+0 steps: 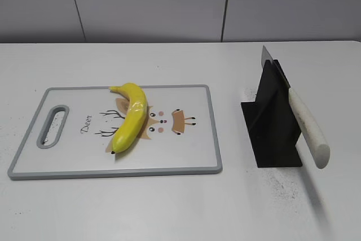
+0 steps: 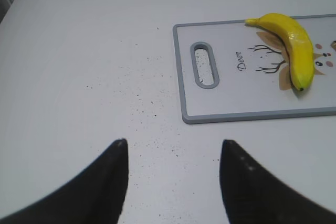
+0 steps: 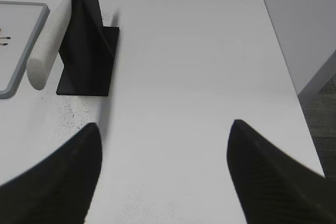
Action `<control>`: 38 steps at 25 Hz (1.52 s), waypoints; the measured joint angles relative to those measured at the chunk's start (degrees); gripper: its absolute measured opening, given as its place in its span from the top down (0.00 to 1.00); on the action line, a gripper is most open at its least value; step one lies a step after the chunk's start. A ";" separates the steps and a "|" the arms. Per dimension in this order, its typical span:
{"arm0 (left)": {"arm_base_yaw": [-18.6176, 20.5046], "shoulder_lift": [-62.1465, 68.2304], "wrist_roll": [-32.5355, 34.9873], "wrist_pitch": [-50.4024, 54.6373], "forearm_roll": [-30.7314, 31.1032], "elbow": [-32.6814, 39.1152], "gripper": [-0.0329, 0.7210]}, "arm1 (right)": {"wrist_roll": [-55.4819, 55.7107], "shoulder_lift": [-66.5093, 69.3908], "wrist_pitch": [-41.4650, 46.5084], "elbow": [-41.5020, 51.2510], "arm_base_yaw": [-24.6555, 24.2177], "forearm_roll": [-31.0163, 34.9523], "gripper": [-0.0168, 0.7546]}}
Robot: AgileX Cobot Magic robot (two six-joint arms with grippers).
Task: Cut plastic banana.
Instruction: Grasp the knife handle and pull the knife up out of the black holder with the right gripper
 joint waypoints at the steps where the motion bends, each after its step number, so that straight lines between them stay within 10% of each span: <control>1: 0.00 0.00 0.00 0.00 0.00 0.00 0.25 | 0.00 0.00 0.00 0.00 0.00 0.00 0.25; 38: 0.00 -0.43 0.00 -0.05 -0.05 0.00 0.25 | -0.06 3.23 -0.01 -0.84 0.00 0.69 0.25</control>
